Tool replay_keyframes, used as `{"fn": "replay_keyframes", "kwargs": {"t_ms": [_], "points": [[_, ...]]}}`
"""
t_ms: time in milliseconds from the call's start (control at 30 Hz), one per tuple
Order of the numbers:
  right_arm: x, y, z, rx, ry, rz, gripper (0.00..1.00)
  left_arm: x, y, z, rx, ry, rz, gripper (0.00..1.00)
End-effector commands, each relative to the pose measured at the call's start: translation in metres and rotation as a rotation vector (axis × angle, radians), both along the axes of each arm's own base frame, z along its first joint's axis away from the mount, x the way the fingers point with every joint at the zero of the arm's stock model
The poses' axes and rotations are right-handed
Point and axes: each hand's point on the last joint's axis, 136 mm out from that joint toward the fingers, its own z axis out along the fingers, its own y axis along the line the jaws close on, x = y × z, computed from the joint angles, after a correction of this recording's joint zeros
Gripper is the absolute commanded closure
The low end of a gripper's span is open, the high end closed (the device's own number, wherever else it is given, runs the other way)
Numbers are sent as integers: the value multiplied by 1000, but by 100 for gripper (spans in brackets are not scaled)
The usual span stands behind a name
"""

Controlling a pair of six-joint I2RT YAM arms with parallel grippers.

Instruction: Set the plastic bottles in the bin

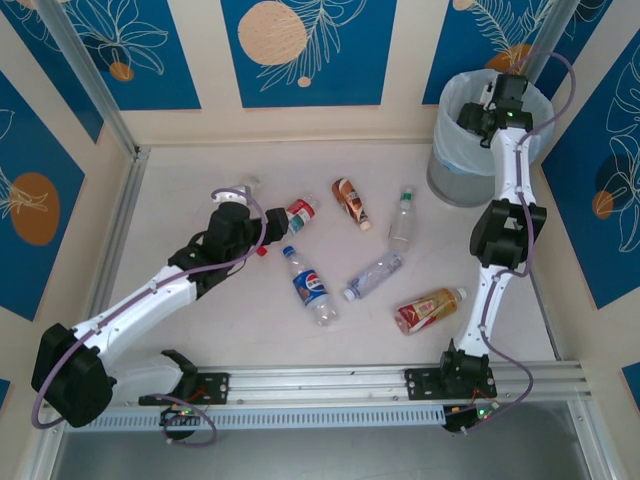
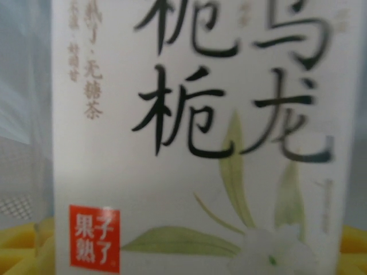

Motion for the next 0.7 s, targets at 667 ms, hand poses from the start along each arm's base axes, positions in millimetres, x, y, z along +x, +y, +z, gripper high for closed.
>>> {"fn": "replay_keyframes", "kwargs": {"t_ms": [667], "points": [[-9,3,-2,37,52,-17,11,1,12,-12,23,42,60,1]]}}
